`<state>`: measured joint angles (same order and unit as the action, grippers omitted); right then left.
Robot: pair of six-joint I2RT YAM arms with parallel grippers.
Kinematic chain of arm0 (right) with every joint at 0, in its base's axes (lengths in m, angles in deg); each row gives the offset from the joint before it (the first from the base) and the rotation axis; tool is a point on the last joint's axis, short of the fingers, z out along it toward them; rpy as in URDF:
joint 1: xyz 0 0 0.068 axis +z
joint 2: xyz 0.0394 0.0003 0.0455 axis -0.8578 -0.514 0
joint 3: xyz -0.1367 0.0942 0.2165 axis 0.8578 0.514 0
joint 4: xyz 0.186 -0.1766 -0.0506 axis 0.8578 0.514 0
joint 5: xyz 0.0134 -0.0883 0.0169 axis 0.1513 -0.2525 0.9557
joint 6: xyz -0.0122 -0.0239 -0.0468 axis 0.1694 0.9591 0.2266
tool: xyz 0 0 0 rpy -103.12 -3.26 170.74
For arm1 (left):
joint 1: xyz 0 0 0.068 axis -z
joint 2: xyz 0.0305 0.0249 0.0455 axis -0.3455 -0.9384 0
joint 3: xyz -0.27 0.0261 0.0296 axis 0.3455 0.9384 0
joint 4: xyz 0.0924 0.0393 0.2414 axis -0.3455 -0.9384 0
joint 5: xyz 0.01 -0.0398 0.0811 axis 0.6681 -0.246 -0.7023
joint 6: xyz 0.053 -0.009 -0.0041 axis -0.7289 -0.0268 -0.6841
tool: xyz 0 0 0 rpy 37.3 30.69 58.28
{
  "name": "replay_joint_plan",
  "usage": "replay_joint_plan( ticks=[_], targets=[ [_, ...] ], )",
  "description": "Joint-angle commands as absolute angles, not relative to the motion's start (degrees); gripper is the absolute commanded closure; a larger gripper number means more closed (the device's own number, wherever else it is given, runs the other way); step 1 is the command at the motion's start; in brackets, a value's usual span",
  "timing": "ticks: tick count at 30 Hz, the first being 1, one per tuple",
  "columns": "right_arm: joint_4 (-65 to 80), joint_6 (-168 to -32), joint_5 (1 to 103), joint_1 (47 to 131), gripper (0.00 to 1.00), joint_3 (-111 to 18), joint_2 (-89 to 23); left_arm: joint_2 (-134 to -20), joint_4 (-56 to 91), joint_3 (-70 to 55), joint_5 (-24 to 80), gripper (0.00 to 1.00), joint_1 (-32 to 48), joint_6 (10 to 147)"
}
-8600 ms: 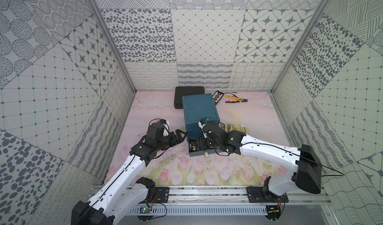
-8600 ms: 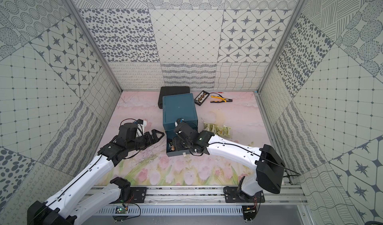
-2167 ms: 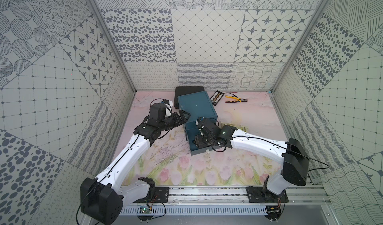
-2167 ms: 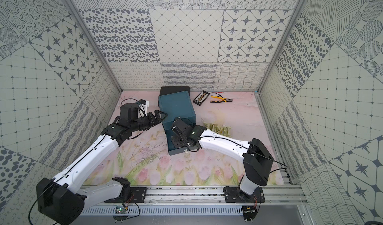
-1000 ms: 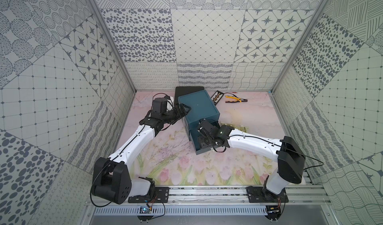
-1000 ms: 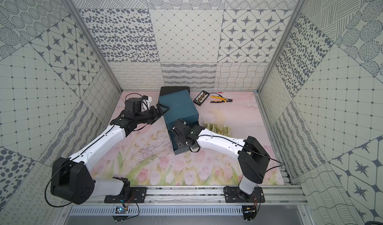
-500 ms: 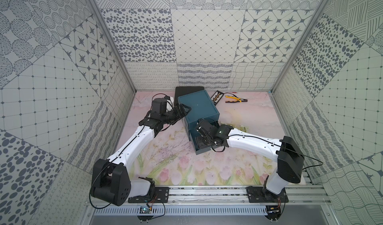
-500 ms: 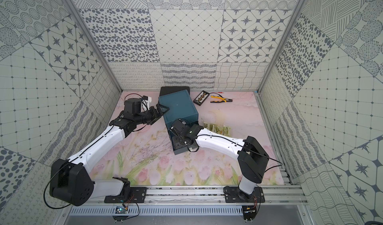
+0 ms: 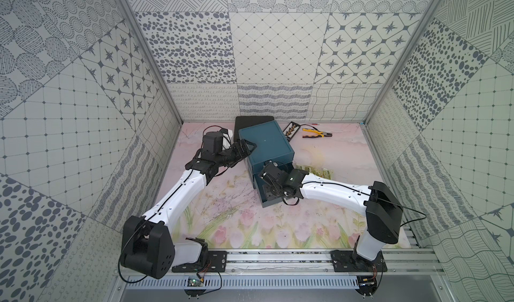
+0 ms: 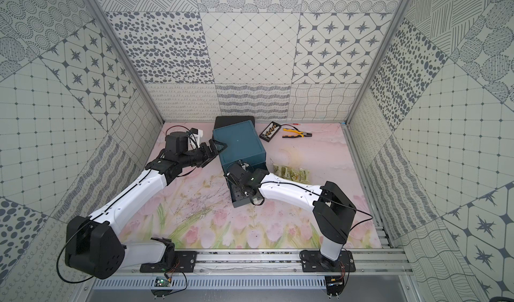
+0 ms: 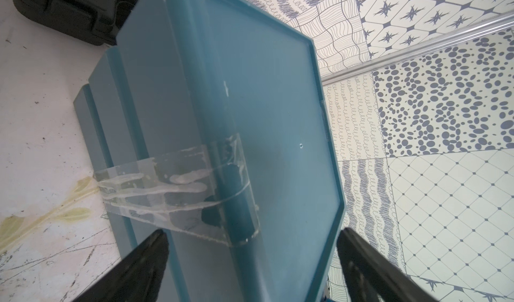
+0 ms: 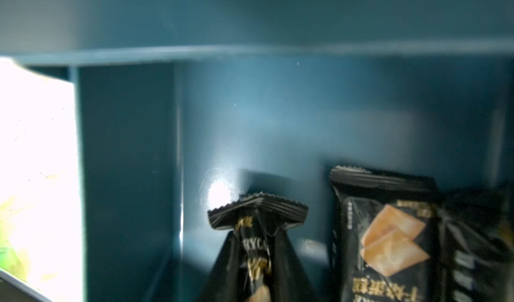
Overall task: Take the cookies out of the drawer
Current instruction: Pick up the cookie from the drawer.
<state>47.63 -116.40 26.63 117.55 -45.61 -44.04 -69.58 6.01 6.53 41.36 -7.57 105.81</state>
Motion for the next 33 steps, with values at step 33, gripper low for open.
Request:
replay_joint_plan(
  ticks=[33],
  targets=[
    [44.1, -109.7, 36.3, 108.3, 0.86, -32.1, -6.6, -53.0, -8.1, 8.5, 32.6, 0.01, -1.1, 98.7]
  ],
)
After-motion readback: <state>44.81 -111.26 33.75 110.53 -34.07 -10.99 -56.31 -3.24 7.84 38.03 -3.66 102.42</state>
